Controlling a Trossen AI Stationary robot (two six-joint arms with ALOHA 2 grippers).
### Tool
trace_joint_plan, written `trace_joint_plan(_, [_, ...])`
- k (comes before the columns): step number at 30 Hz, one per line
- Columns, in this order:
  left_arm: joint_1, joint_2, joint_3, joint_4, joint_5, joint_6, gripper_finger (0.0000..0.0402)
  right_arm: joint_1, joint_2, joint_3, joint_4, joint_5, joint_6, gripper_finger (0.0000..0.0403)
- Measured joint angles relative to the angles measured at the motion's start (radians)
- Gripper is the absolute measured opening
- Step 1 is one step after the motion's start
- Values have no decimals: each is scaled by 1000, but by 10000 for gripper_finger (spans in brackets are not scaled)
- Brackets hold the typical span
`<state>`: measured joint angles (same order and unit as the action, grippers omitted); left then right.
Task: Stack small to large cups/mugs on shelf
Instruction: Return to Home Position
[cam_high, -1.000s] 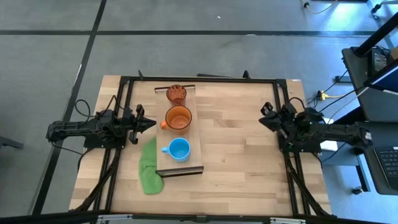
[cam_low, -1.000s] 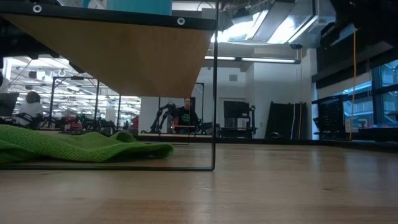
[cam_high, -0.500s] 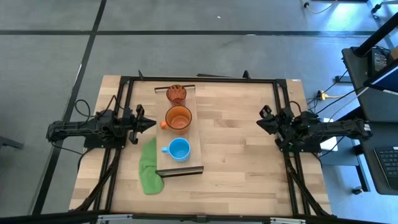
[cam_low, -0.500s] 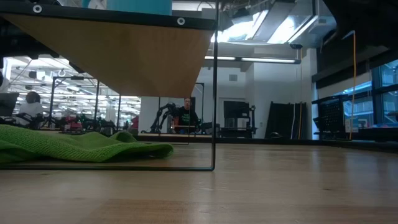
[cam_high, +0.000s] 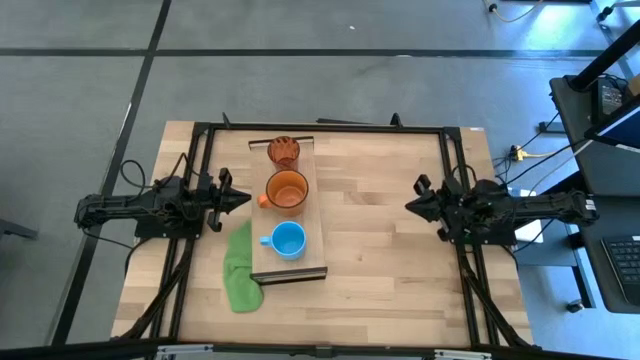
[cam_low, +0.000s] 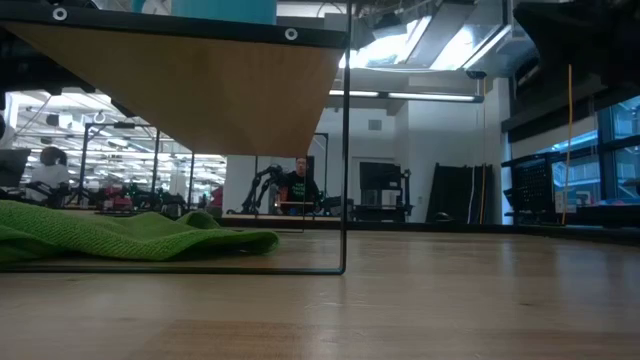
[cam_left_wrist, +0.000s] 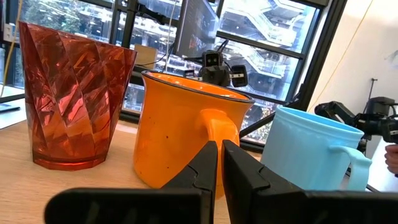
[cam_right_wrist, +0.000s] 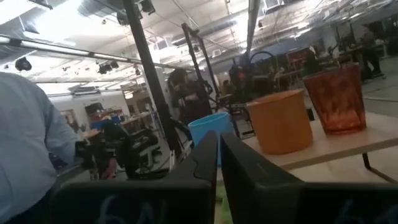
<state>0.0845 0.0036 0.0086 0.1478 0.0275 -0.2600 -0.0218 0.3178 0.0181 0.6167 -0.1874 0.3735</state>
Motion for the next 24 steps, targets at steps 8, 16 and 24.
trace_joint_plan(8, [0,0,0,0,0,0,16,0,0,35,-92,-52,153,23])
trace_joint_plan(16, [0,0,0,0,0,0,16,-4,-3,234,-438,-36,35,23])
trace_joint_plan(24, [0,0,0,0,0,1,16,-4,-6,181,-440,-7,2,23])
